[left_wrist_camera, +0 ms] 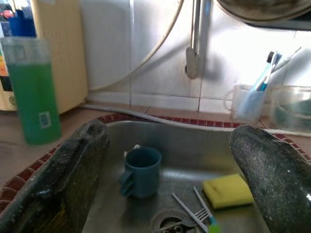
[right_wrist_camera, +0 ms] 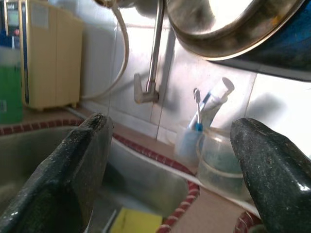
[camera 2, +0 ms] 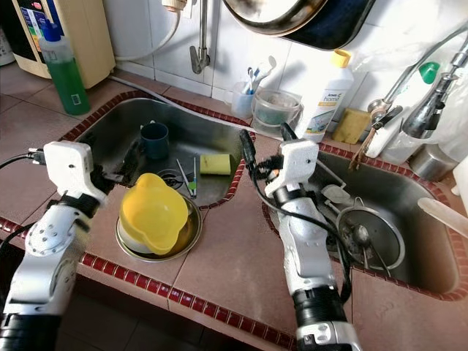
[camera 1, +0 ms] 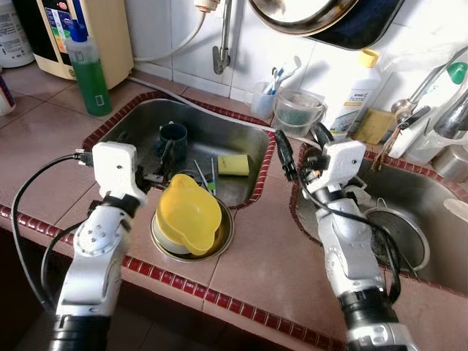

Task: Kitchen organization

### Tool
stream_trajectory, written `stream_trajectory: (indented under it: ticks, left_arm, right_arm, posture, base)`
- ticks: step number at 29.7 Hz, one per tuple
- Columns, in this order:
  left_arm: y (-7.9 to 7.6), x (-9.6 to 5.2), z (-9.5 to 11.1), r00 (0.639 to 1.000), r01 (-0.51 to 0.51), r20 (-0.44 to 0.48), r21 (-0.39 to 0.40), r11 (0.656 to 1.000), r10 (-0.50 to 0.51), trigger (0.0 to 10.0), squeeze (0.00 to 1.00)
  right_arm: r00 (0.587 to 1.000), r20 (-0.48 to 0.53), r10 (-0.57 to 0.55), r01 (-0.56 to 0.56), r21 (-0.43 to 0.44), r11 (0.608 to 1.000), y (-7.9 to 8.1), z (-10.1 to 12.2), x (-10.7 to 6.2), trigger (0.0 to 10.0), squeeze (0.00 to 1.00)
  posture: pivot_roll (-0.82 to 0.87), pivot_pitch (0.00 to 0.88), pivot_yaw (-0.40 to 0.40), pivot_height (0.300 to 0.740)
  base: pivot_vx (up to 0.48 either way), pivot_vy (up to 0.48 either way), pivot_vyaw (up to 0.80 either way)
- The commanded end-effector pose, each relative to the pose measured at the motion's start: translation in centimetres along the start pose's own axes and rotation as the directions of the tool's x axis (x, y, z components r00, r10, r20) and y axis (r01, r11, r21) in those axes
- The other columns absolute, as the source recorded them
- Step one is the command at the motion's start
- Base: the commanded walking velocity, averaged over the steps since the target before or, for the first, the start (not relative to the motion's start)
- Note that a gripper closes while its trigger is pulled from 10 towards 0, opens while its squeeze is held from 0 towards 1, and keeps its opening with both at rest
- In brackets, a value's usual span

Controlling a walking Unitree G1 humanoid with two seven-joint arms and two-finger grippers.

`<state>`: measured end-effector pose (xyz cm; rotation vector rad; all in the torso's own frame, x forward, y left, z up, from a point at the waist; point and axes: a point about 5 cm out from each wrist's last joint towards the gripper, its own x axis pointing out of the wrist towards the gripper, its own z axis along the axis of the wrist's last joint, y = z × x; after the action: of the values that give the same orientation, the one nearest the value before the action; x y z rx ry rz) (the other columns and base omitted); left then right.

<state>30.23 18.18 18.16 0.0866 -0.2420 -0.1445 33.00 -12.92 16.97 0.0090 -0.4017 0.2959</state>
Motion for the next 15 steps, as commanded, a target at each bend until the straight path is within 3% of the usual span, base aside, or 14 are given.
stream_trajectory:
  ticks: [1, 8, 15]
  left_arm:
    - [-0.3, 0.0, 0.8, 1.000, 0.011, 0.020, 0.005, 1.000, -0.011, 10.0, 0.00]
    - [-0.8, -1.1, 1.4, 1.000, 0.008, 0.022, -0.021, 1.000, -0.008, 10.0, 0.00]
    - [-0.9, -1.1, 1.2, 1.000, 0.004, 0.002, -0.042, 0.999, -0.004, 10.0, 0.00]
  right_arm:
    - [0.999, 0.033, -0.003, 0.003, -0.027, 1.000, -0.4, 0.8, 0.0, 10.0, 0.00]
    - [0.999, 0.036, -0.008, 0.009, -0.025, 1.000, 0.1, 1.2, -1.0, 10.0, 0.00]
    - [0.999, 0.032, 0.007, -0.007, -0.019, 1.000, 0.5, 1.3, -0.9, 10.0, 0.00]
  posture:
    - [-0.12, 0.046, -0.106, 0.740]
    - [-0.11, 0.054, -0.109, 0.740]
    - [-0.11, 0.048, -0.114, 0.740]
  base:
    - [0.000, 0.000, 0.00]
    - [0.000, 0.000, 0.00]
    - [0.000, 0.000, 0.00]
